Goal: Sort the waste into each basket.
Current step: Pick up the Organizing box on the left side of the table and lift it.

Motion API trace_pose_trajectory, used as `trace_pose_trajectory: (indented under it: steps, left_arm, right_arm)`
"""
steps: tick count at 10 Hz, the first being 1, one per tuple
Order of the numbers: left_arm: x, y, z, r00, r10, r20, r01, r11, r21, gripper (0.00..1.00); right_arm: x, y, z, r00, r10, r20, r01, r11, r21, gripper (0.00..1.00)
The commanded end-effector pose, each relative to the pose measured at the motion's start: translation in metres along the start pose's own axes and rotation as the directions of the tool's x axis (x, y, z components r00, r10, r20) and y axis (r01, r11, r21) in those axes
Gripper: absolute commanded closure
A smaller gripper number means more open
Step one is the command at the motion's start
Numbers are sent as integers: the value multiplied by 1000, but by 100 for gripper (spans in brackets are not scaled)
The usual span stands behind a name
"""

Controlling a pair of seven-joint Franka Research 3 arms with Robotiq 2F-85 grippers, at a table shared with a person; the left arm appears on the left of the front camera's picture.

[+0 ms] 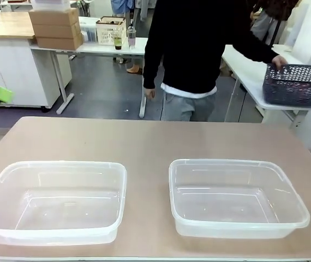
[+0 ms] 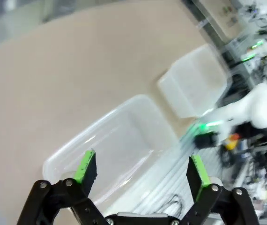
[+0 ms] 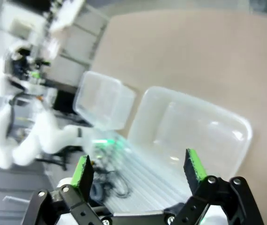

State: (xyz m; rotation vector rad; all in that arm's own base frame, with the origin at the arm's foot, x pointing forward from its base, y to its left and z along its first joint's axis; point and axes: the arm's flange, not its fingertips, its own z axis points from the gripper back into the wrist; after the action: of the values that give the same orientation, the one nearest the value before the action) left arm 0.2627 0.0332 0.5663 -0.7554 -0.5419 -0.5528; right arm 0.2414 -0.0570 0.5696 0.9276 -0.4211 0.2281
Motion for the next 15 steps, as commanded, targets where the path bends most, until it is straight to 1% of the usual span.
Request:
trace_pose_trajectory:
  steps: [1, 2, 3, 4, 11, 12, 13, 14, 15]
  left_arm:
    - [-39, 27, 15, 943, 251, 217, -186, 942, -279, 0]
    - [-52, 38, 21, 888, 343, 306, -233, 910, -343, 0]
    - [-59, 48, 20, 821, 453, 347, -326, 872, -366, 0]
    - [-32, 38, 45, 960, 204, 193, -159, 961, -226, 0]
    - [-32, 38, 45, 960, 204, 193, -159, 961, -226, 0]
    - [-33, 36, 44, 959, 221, 176, -183, 960, -210, 0]
    - [-28, 32, 41, 990, 138, 31, -139, 990, 28, 0]
    - [-28, 30, 43, 991, 107, -87, -88, 977, 194, 0]
    - [-33, 27, 43, 975, 82, -205, -12, 947, 320, 0]
  right_arm:
    - [-30, -55, 5, 771, -631, 82, 581, 751, 314, 0]
    - [-36, -75, 12, 732, -671, 116, 601, 716, 354, 0]
    - [-39, -92, 15, 696, -700, 161, 628, 701, 338, 0]
    - [-23, -65, 32, 954, -298, 26, 290, 944, 156, 0]
    - [-23, -65, 32, 954, -298, 26, 290, 944, 156, 0]
    - [-25, -63, 31, 947, -320, 15, 316, 939, 135, 0]
    - [3, -22, -25, 951, -306, -44, 308, 950, 51, 0]
    - [22, 20, -86, 962, -228, -148, 236, 971, 41, 0]
    - [31, 60, -148, 959, -162, -232, 165, 986, -8, 0]
